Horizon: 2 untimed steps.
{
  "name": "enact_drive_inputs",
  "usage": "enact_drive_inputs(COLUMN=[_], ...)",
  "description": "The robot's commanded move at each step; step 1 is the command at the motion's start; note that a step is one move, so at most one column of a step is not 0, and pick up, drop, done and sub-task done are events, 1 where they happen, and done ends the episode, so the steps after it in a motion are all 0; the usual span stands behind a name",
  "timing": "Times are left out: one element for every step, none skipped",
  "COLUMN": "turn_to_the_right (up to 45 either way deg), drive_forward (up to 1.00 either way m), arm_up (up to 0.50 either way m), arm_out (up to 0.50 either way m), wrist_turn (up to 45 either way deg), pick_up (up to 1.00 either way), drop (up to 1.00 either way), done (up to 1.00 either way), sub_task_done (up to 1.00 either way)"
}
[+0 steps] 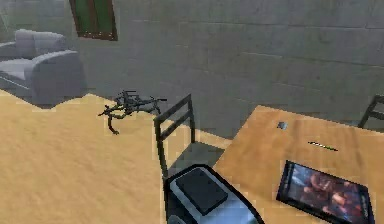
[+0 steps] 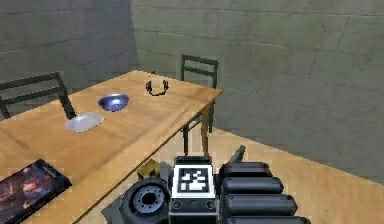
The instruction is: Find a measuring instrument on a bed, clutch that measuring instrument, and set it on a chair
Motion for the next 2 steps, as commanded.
enact_drive_inputs(turn_to_the_right=[24.0,0.0], drive_forward=[0.00,0.00], arm_up=[0.00,0.00], arm_out=[0.00,0.42], wrist_turn=[0.0,0.0], pick_up=[0.00,0.00], drop=[0.00,0.00], done=[0.00,0.00], sub_task_done=[0.00,0.00])
